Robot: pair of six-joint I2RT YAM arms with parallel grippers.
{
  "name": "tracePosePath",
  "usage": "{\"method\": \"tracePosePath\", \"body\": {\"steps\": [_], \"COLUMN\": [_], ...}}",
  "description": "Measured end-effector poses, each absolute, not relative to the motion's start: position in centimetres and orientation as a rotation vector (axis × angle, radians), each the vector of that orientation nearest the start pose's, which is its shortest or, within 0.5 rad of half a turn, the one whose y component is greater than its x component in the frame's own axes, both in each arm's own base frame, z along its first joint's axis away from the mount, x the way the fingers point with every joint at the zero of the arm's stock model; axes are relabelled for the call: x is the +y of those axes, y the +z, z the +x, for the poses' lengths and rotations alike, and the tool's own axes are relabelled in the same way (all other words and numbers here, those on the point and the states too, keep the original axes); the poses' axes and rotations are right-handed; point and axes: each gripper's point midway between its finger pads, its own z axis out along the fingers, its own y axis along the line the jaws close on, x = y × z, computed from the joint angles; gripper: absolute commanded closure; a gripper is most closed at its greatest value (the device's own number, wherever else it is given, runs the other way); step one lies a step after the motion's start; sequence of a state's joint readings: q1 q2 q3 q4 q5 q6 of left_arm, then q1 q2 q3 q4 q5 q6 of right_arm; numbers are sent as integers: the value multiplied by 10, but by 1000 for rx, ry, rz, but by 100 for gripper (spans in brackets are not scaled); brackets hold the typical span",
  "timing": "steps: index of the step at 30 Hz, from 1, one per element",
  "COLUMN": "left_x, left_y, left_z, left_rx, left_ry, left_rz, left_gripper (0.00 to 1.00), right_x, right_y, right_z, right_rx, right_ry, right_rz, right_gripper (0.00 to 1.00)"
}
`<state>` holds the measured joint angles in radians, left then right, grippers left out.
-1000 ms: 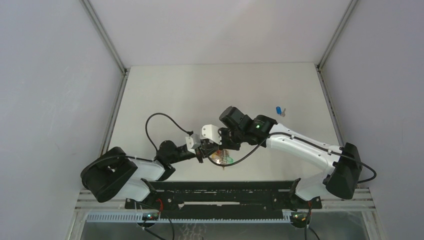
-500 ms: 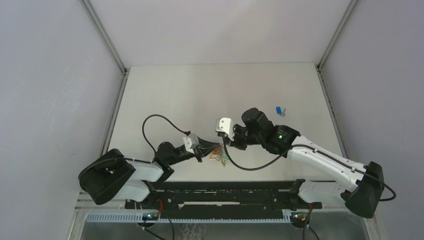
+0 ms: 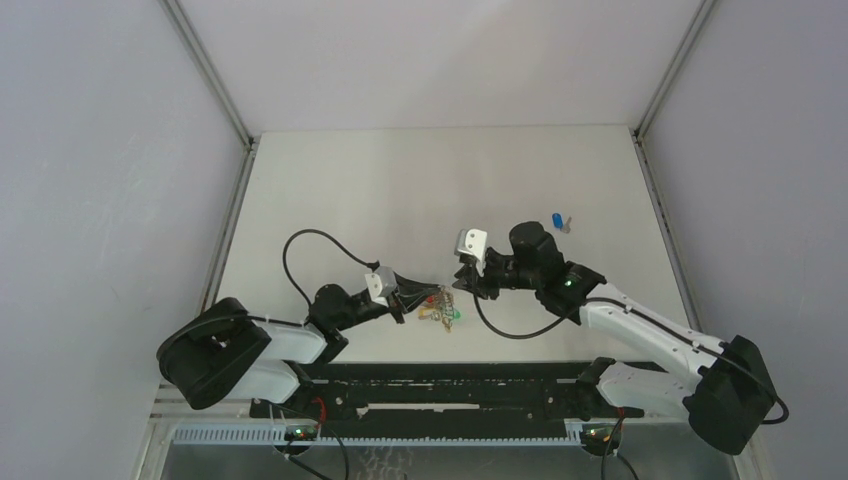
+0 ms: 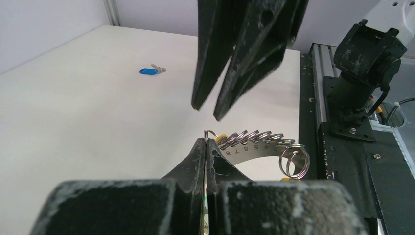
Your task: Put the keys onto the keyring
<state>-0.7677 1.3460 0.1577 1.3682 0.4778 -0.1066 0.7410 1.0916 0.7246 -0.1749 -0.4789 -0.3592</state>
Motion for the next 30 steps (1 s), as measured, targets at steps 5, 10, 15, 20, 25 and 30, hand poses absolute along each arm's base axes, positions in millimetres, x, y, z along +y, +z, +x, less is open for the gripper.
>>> {"method": "tracePosePath", "body": {"steps": [5,10,15,20,25,30], "left_x": [-296,-295,-296,-297,-297,-298], "left_y": [169,184,186,185,184,186], "left_z": [185,184,182,179,177,176], "left_rx": [1217,1174,1168,1175,1173,1165], "left_ry": [-1056,-1079,-1103,-1125,-1132,-1138], "left_rz": [858,853,861,867,875,882], "left_gripper": [100,100,100,100,100,100], "right_x": [276,276,275,280,284,287], "right_y": [188,206,214,212,200,192], "right_z": [206,209,207,198,193,191], "right_rx": [1536,1451,1405,1377,1394,1408], "right_ry": [808,878,934,1007,1059,1086], "right_rz": [-1298,-1278,-1286,-1324,-1356,-1374], "right_gripper": [75,74,73,72,72,74]}}
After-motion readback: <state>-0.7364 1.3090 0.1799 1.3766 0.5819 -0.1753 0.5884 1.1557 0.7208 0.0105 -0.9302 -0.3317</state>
